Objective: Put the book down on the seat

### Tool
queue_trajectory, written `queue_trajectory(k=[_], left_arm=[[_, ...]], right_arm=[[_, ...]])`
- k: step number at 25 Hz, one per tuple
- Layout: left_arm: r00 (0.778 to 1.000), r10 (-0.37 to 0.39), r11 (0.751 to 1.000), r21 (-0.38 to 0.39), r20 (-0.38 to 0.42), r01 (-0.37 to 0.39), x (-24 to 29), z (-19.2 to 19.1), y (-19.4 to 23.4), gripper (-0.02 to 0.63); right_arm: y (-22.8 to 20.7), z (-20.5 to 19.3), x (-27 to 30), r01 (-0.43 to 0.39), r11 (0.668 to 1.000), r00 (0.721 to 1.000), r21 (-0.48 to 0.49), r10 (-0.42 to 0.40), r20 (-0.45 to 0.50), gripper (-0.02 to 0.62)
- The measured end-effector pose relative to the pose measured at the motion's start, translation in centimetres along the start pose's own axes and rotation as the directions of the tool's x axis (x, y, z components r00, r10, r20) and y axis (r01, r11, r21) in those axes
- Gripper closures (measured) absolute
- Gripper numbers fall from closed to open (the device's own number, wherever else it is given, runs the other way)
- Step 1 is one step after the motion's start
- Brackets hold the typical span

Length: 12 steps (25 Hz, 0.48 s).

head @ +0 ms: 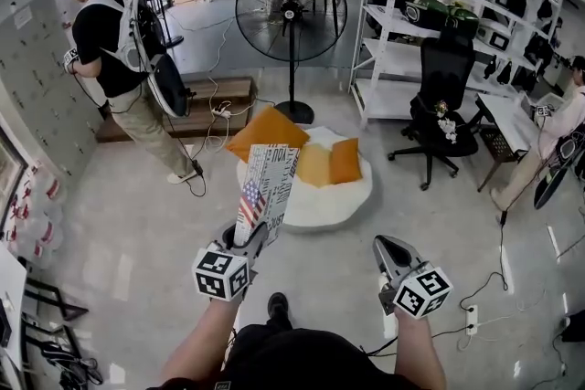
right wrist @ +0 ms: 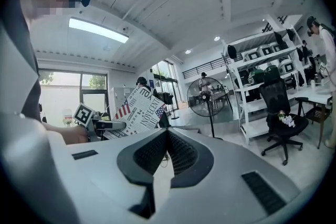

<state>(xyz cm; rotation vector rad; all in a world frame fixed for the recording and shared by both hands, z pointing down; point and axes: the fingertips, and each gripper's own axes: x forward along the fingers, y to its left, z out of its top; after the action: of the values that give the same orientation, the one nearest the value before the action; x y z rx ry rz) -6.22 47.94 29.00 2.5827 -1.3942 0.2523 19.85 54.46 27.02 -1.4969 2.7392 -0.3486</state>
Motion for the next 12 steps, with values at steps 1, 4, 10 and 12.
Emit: queue_trajectory(k=[1, 4, 10, 12], left_arm=[[1.0, 0.0, 1.0, -0.001, -0.002, 0.0, 0.7, 0.0, 0.7, 0.451], [1.0, 0.002, 1.0, -0.007, -0.007, -0.002, 2.8, 0.3, 3.2, 0.451], [0.999, -0.015, 1.0, -0.013, -0.029, 0.014, 7.3, 1.4, 8.6, 0.451], [0.999, -0.039, 0.999, 0.0, -0.025, 0.039, 9.3, 2.5, 10.3, 0.451]], right_arm=[[-0.3, -0.1, 1.0, -0.001, 1.0, 1.0, 0.003, 0.001, -0.006, 0.58], [-1.1, -0.2, 4.7, -0.011, 1.0, 1.0, 0.008, 0.011, -0.027, 0.58], [-2.6, 0.7, 13.2, -0.011, 1.0, 0.998, 0.01, 0.012, -0.068, 0.58], [-3.0, 1.0, 16.2, -0.01, 1.0, 0.996, -0.017, 0.008, -0.086, 0.58]])
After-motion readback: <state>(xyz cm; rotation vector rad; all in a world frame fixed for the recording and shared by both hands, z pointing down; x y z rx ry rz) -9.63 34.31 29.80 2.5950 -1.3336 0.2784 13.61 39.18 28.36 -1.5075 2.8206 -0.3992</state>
